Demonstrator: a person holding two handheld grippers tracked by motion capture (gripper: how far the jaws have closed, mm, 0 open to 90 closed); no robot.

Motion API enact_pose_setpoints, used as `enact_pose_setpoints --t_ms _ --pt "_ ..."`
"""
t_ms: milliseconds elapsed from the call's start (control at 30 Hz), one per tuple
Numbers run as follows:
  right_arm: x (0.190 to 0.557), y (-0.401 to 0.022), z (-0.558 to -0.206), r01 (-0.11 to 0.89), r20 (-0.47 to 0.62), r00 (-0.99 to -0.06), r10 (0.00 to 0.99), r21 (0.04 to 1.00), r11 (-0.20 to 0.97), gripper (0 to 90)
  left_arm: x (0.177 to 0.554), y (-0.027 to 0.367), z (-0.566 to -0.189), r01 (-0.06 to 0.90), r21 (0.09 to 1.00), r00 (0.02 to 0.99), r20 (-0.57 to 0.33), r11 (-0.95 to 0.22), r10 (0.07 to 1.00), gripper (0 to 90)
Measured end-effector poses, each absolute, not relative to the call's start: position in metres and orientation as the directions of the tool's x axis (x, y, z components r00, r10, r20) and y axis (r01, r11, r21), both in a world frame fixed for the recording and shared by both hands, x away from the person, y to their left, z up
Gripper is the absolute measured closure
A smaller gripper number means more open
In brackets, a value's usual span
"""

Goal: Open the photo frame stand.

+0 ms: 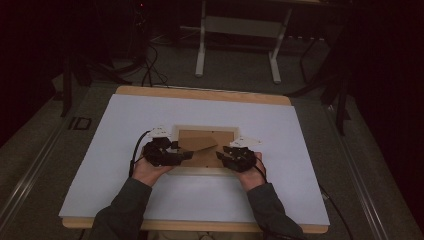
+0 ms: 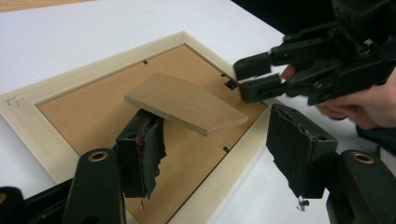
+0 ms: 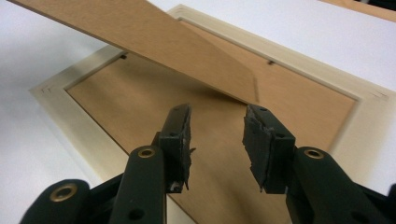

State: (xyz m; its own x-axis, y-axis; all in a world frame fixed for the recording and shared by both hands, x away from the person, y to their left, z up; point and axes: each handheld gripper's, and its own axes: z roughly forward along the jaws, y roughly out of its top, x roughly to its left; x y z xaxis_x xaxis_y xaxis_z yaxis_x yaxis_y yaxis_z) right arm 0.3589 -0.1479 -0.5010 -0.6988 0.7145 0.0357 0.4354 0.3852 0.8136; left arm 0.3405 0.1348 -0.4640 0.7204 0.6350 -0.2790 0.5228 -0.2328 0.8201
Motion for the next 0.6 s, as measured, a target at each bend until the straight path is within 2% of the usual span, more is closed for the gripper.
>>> enact_pose_setpoints --t_ms 133,333,600 --pt "0.364 -0.134 -0.503 0.432 0.026 -0.708 0.705 0.806 0.404 58.5 0.342 0.135 -0.463 0.533 0.818 0.715 -0.298 -0.217 0.633 38.5" --pt "0.37 -0.118 -0.506 0.425 -0.007 -0.706 0.708 0.795 0.432 47.9 0.343 0.134 -0.459 0.531 0.818 0.716 -0.293 -0.221 0.634 38.5" --pt "0.376 -0.108 -0.503 0.409 -0.034 -0.696 0.717 0.802 0.435 47.8 0.345 0.133 -0.459 0.535 0.813 0.717 -0.295 -0.228 0.632 38.4"
